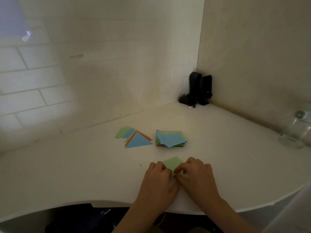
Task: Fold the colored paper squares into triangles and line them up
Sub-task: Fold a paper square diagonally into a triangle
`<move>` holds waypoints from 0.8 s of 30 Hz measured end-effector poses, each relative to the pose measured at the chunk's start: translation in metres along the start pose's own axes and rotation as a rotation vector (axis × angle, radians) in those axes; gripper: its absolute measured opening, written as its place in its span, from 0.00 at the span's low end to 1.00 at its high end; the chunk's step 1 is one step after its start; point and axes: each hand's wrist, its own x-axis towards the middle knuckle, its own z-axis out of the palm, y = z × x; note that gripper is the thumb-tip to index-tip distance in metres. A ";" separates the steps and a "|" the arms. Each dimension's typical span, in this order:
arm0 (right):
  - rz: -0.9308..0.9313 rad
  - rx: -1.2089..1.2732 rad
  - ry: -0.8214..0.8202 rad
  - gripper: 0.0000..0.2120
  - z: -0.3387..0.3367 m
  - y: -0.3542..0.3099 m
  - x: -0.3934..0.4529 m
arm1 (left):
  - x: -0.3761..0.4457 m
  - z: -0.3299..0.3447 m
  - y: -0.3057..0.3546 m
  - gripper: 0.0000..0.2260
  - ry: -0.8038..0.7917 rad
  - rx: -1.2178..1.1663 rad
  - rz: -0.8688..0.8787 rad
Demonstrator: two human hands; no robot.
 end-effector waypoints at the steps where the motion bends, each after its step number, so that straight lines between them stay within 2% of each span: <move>1: -0.017 -0.009 0.025 0.08 0.001 -0.002 -0.001 | 0.000 0.000 0.000 0.14 -0.014 -0.005 -0.009; 5: -0.054 -0.010 0.057 0.09 -0.001 -0.002 0.002 | 0.001 -0.003 -0.009 0.08 -0.012 -0.022 -0.004; 7: -0.044 -0.018 0.041 0.09 -0.002 0.005 0.005 | 0.002 -0.006 -0.018 0.09 0.024 -0.003 0.009; 10: -0.028 -0.024 -0.082 0.08 -0.003 0.012 0.010 | 0.001 -0.015 -0.030 0.08 0.069 0.029 -0.006; 12: -0.007 0.005 -0.122 0.10 -0.001 0.014 0.011 | 0.000 -0.018 -0.040 0.02 0.099 0.026 -0.043; 15: 0.030 0.067 -0.132 0.09 0.005 0.013 0.013 | 0.000 -0.016 -0.054 0.10 0.098 -0.007 -0.188; 17: 0.052 0.098 -0.139 0.08 0.009 0.011 0.015 | 0.001 -0.018 -0.057 0.08 0.099 -0.028 -0.260; 19: 0.099 0.144 -0.145 0.09 0.013 0.008 0.019 | 0.006 -0.020 -0.056 0.03 0.078 -0.043 -0.333; 24: 0.192 0.076 -0.096 0.15 0.024 -0.002 0.025 | 0.012 -0.010 -0.047 0.14 0.001 0.097 -0.405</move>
